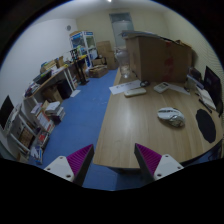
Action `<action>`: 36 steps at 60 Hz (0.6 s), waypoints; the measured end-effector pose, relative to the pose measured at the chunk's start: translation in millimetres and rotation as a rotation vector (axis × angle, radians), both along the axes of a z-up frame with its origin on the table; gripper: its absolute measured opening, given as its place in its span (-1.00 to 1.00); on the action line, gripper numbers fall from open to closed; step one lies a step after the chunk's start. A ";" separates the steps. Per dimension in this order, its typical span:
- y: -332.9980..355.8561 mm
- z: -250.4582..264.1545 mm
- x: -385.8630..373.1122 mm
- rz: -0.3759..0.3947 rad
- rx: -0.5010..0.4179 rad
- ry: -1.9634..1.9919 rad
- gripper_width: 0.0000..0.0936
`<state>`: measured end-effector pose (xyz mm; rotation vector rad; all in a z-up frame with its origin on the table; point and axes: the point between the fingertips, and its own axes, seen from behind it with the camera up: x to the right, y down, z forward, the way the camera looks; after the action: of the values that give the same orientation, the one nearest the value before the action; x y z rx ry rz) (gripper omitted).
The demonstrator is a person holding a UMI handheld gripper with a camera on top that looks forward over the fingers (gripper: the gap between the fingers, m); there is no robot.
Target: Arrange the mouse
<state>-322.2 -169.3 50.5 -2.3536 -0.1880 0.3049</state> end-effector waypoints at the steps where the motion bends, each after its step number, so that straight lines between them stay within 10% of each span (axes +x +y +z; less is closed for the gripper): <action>1: 1.3 0.4 0.9 -0.004 0.004 -0.001 0.83; 36: 51.6 -42.6 167.6 -0.128 -0.017 -0.109 0.79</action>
<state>-154.6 -117.7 7.9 -2.3877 -0.0868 0.1173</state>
